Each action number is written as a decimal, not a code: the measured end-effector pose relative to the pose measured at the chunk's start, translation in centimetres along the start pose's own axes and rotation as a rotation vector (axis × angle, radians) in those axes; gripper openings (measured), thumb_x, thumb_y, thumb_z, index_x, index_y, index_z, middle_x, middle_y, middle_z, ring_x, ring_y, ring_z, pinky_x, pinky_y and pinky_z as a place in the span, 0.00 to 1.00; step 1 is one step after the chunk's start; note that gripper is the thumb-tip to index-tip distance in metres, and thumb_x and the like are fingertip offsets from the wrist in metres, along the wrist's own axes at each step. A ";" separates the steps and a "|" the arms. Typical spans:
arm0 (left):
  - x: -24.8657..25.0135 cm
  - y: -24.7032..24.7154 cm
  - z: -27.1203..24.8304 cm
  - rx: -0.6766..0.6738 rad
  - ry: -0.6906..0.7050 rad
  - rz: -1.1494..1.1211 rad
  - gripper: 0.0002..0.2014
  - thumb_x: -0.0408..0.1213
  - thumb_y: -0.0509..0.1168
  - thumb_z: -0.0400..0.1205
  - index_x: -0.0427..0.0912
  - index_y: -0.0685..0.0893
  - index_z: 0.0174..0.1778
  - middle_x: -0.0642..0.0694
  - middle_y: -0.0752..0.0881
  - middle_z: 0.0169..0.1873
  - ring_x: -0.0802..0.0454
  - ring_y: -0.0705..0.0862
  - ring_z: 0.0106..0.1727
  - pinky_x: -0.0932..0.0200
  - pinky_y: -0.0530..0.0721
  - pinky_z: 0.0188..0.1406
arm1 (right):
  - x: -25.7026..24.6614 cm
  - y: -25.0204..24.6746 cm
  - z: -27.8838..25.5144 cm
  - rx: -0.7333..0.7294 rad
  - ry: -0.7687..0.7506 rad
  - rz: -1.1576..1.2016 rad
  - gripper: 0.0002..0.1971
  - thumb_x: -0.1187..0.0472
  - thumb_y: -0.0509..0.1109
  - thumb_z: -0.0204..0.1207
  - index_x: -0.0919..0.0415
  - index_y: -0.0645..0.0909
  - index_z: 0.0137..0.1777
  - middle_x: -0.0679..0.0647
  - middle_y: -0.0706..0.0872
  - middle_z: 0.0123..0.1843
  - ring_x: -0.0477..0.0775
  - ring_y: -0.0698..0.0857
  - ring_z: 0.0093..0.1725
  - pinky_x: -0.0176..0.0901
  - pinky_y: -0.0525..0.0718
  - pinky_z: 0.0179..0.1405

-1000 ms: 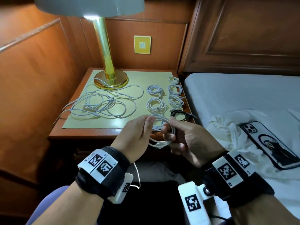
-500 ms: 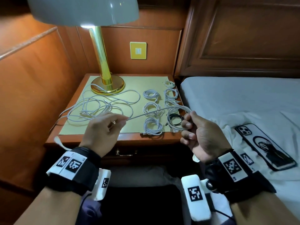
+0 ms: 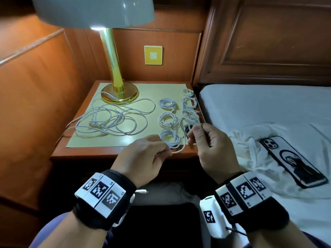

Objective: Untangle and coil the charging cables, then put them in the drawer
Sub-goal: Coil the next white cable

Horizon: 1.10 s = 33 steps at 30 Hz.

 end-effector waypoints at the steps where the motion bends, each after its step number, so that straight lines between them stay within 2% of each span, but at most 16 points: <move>1: 0.2 0.0 0.0 -0.006 0.014 -0.027 0.07 0.41 0.68 0.82 0.48 0.91 0.43 0.57 0.83 0.37 0.56 0.80 0.33 0.57 0.82 0.32 | -0.1 0.2 -0.1 -0.017 -0.023 -0.014 0.15 0.55 0.63 0.88 0.55 0.85 0.40 0.43 0.88 0.33 0.40 0.87 0.36 0.24 0.77 0.36; 5: 0.6 -0.1 0.2 0.034 0.042 -0.125 0.07 0.39 0.68 0.83 0.45 0.92 0.46 0.53 0.84 0.37 0.53 0.83 0.35 0.59 0.82 0.37 | 0.0 0.7 -0.4 -0.180 -0.048 -0.094 0.15 0.52 0.63 0.87 0.53 0.83 0.41 0.43 0.89 0.34 0.40 0.87 0.38 0.30 0.80 0.37; 10: 0.4 -0.4 0.3 0.143 0.014 -0.147 0.09 0.45 0.70 0.83 0.43 0.89 0.43 0.55 0.82 0.37 0.58 0.81 0.35 0.70 0.77 0.38 | 0.2 1.3 -0.5 -0.309 0.051 -0.052 0.17 0.50 0.60 0.88 0.56 0.79 0.39 0.46 0.82 0.29 0.44 0.80 0.30 0.39 0.77 0.34; 12: 0.0 -0.4 0.4 0.191 -0.030 -0.166 0.10 0.47 0.73 0.82 0.42 0.89 0.47 0.53 0.82 0.39 0.58 0.79 0.33 0.72 0.75 0.35 | 0.4 1.5 -0.4 -0.325 0.100 0.021 0.19 0.50 0.60 0.89 0.57 0.78 0.37 0.48 0.80 0.30 0.48 0.80 0.32 0.49 0.79 0.38; 13: -0.2 -0.3 0.5 0.207 -0.059 -0.188 0.12 0.46 0.73 0.81 0.42 0.89 0.53 0.52 0.82 0.41 0.57 0.78 0.31 0.74 0.74 0.35 | 0.4 1.6 -0.3 -0.336 0.145 0.083 0.20 0.49 0.60 0.88 0.57 0.79 0.36 0.47 0.80 0.30 0.48 0.80 0.33 0.51 0.79 0.41; 16: -0.5 0.0 0.4 0.189 -0.105 -0.249 0.21 0.45 0.71 0.81 0.42 0.83 0.69 0.52 0.84 0.52 0.54 0.80 0.33 0.72 0.77 0.38 | 0.1 1.9 -0.2 -0.373 0.331 0.339 0.21 0.47 0.61 0.87 0.53 0.79 0.32 0.43 0.78 0.28 0.42 0.76 0.30 0.40 0.72 0.38; 18: -0.4 0.3 0.2 0.144 -0.075 -0.254 0.23 0.40 0.69 0.83 0.40 0.80 0.74 0.51 0.86 0.58 0.63 0.82 0.43 0.72 0.79 0.46 | -0.5 2.0 -0.2 -0.399 0.461 0.476 0.21 0.53 0.59 0.89 0.56 0.76 0.33 0.44 0.74 0.25 0.42 0.71 0.27 0.35 0.67 0.30; 19: -0.4 0.4 0.2 0.123 -0.061 -0.248 0.23 0.37 0.68 0.84 0.39 0.79 0.75 0.51 0.87 0.60 0.69 0.81 0.48 0.74 0.77 0.51 | -0.7 2.0 -0.2 -0.411 0.513 0.531 0.21 0.54 0.58 0.90 0.57 0.75 0.33 0.45 0.71 0.25 0.44 0.67 0.26 0.36 0.62 0.27; 20: -0.3 0.5 0.2 0.100 -0.055 -0.245 0.23 0.36 0.69 0.84 0.39 0.79 0.76 0.51 0.87 0.60 0.72 0.80 0.51 0.76 0.75 0.55 | -0.9 1.8 -0.3 -0.423 0.556 0.578 0.21 0.53 0.58 0.89 0.57 0.74 0.34 0.47 0.69 0.25 0.44 0.64 0.25 0.38 0.58 0.26; 22: -0.1 0.6 0.3 0.075 -0.040 -0.221 0.22 0.37 0.68 0.84 0.37 0.80 0.75 0.55 0.85 0.53 0.69 0.80 0.50 0.78 0.73 0.55 | -1.1 1.7 -0.2 -0.449 0.599 0.626 0.21 0.48 0.59 0.88 0.57 0.73 0.34 0.48 0.67 0.25 0.45 0.61 0.24 0.39 0.54 0.25; 24: 0.0 0.6 0.3 0.073 -0.039 -0.180 0.19 0.36 0.65 0.84 0.37 0.84 0.71 0.60 0.82 0.46 0.65 0.80 0.45 0.82 0.71 0.51 | -1.1 1.6 -0.2 -0.481 0.563 0.618 0.20 0.43 0.63 0.83 0.55 0.73 0.33 0.47 0.67 0.25 0.44 0.60 0.22 0.38 0.53 0.23; 26: 0.0 0.6 0.3 0.068 -0.052 -0.166 0.17 0.31 0.63 0.84 0.38 0.86 0.68 0.62 0.82 0.41 0.66 0.81 0.41 0.82 0.71 0.47 | -0.9 1.6 -0.2 -0.480 0.468 0.551 0.18 0.45 0.66 0.80 0.56 0.75 0.34 0.48 0.69 0.26 0.41 0.63 0.20 0.31 0.59 0.20; 28: 0.0 0.5 0.3 0.054 -0.072 -0.186 0.17 0.27 0.61 0.84 0.39 0.87 0.67 0.68 0.80 0.37 0.71 0.81 0.38 0.82 0.71 0.44 | -0.4 1.7 -0.1 -0.454 0.403 0.465 0.16 0.48 0.66 0.82 0.60 0.79 0.39 0.46 0.73 0.26 0.38 0.68 0.18 0.27 0.67 0.20; 31: 0.4 0.4 0.4 0.023 -0.147 -0.235 0.18 0.25 0.61 0.87 0.40 0.85 0.70 0.69 0.80 0.37 0.76 0.80 0.39 0.82 0.71 0.45 | 0.4 2.1 0.1 -0.413 0.353 0.371 0.20 0.39 0.65 0.78 0.57 0.83 0.43 0.43 0.80 0.27 0.37 0.75 0.24 0.32 0.71 0.30; 33: 0.5 0.5 0.5 0.005 -0.207 -0.276 0.19 0.27 0.61 0.87 0.44 0.83 0.73 0.64 0.84 0.39 0.75 0.81 0.39 0.80 0.73 0.46 | 0.9 2.4 0.1 -0.374 0.373 0.353 0.22 0.33 0.66 0.76 0.52 0.83 0.41 0.43 0.81 0.28 0.38 0.77 0.26 0.38 0.70 0.35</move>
Point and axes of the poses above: each hand's wrist, its own z-axis towards the middle knuckle, its own y-axis out of the palm, x = y × z, the point moved 1 cm from there along z, towards the middle knuckle
